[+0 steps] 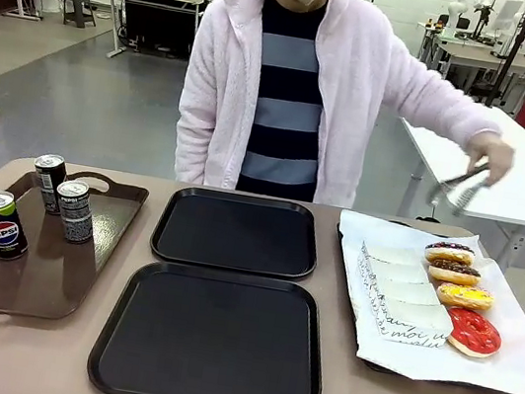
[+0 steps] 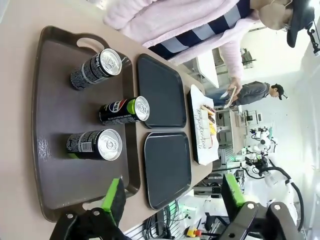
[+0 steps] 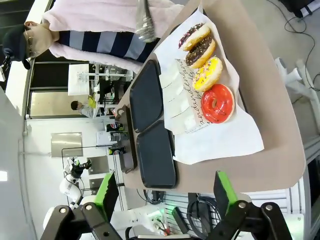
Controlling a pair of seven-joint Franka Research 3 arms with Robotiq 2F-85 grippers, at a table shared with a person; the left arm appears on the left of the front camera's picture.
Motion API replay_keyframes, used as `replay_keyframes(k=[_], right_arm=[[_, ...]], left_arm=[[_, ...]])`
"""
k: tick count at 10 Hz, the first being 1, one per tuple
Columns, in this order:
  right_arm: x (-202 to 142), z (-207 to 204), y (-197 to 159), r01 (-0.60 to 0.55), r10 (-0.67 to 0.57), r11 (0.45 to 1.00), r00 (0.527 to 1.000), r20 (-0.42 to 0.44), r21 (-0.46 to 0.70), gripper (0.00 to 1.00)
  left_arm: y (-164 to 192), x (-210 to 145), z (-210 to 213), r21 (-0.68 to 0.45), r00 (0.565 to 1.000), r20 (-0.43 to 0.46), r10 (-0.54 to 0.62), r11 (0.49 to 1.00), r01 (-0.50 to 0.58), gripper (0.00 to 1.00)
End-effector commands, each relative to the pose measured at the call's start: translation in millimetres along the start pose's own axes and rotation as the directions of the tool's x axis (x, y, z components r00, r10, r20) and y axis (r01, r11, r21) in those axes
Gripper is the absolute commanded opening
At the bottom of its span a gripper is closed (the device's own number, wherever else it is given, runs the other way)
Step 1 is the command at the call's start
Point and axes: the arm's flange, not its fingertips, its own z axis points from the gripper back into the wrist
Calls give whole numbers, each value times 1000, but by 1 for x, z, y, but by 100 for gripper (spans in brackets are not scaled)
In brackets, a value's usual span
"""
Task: Set up donuts and drinks on trays.
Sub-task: Pick up one Pepsi coke and place it on the Flat Tray.
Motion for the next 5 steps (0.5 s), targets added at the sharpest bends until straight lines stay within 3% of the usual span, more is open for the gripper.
replay_keyframes(k=[1,5], right_arm=[[-2,2,-3,2,-2,1000,1000,-6,6,100],[-2,2,-3,2,-2,1000,1000,-6,6,100]], left_arm=[[0,2,0,-22,1000,3,-7,1000,7,100],[0,0,0,-2,1000,2,0,1000,0,100]])
